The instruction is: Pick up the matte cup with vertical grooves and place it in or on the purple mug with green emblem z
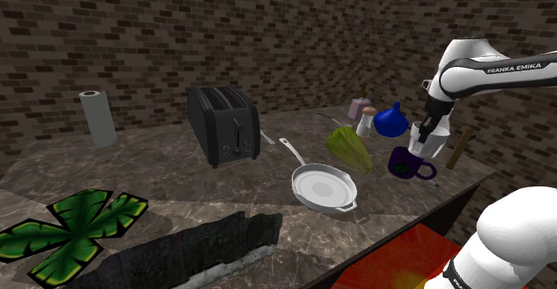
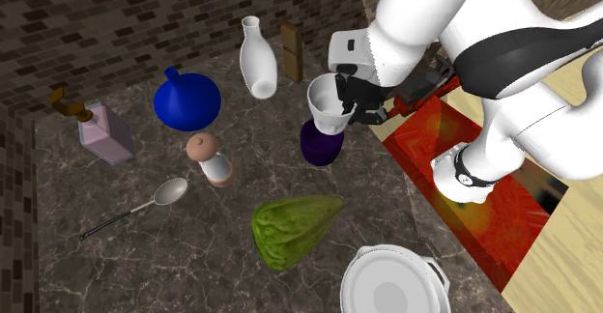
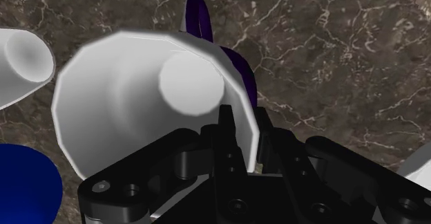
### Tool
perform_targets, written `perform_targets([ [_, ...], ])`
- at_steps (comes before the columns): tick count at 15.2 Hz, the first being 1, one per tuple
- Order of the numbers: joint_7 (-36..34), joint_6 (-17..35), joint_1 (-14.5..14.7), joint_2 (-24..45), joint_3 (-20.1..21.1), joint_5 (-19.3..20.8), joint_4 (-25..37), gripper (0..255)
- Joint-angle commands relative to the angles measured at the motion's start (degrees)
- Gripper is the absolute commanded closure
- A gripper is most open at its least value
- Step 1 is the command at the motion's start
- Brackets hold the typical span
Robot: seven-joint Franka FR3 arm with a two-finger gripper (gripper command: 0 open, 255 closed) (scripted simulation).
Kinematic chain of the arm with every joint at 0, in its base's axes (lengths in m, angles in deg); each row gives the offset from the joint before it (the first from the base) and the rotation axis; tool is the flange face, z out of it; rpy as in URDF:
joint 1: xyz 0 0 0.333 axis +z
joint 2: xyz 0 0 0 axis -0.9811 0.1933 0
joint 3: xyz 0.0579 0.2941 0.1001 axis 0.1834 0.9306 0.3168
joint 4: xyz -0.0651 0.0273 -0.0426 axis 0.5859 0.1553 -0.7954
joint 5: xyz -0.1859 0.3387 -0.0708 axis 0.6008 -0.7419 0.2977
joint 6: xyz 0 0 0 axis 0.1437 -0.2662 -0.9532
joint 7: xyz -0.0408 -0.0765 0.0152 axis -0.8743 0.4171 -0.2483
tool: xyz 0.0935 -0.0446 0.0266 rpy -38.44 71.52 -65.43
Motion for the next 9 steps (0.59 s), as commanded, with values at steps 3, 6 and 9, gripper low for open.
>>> perform_targets([
  [3,-0.4,2.7,-0.2,0.7,-0.6,0.7,-2.0,255],
  [6,-0.4,2.7,-0.2,0.7,-0.6,0.6,-2.0,255],
  [9,-0.4,2.7,-0.2,0.7,-0.6,0.6,-2.0,255],
])
